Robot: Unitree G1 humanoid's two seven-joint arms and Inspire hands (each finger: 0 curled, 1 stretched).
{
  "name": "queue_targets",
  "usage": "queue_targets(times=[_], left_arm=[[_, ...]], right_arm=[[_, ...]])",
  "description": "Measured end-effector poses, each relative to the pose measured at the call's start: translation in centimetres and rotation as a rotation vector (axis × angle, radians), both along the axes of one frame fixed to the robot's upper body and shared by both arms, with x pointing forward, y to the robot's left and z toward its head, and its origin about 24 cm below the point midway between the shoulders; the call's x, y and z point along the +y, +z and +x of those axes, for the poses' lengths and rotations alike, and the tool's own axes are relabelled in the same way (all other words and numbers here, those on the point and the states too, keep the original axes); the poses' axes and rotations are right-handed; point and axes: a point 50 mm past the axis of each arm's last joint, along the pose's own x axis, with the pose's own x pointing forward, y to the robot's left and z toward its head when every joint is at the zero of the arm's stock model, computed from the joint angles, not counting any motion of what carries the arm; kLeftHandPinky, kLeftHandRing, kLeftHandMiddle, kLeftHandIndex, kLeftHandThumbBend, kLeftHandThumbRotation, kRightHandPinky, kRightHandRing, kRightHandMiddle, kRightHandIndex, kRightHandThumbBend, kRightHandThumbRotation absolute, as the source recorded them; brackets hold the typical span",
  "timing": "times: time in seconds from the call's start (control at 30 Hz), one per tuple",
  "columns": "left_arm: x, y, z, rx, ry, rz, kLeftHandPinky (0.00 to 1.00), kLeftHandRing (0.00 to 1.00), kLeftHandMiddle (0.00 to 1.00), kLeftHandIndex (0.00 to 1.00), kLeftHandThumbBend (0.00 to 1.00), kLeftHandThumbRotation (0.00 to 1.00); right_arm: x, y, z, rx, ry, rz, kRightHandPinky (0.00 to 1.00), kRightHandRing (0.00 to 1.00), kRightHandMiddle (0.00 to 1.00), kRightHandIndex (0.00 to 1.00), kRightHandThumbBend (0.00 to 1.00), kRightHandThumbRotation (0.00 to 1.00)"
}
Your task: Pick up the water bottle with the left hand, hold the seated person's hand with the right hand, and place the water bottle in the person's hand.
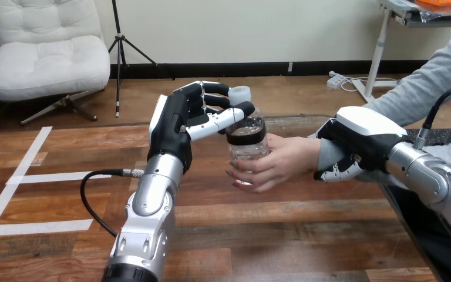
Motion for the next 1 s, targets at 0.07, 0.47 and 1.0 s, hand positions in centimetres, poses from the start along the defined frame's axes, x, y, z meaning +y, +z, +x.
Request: queue_targets(times=[0.07,0.47,1.0], left_arm=[[0.03,-0.06,0.00,0.007,-0.006,-0.010,0.51,0.59,0.68,0.70,0.85,0.17],[-0.27,-0.40,-0.06,0.035,-0.050,0.048,0.74,0.85,0.87,0.89,0.99,0.64],[-0.48,-0.74,-0.28,0.041,-0.083,0.084,0.88,0.91,0.92,0.89,0.98,0.89]], right_arm=[[-0.01,-0.01,0.00,0.000,0.000,0.000,0.28,0.32,0.38,0.39,0.51,0.00],[-0.02,-0.01,0.00,-0.001,-0.001,0.001,0.27,0.32,0.37,0.38,0.51,0.00],[-0.01,0.00,-0.01,-0.002,-0.001,0.001,0.27,0.31,0.37,0.38,0.50,0.00]])
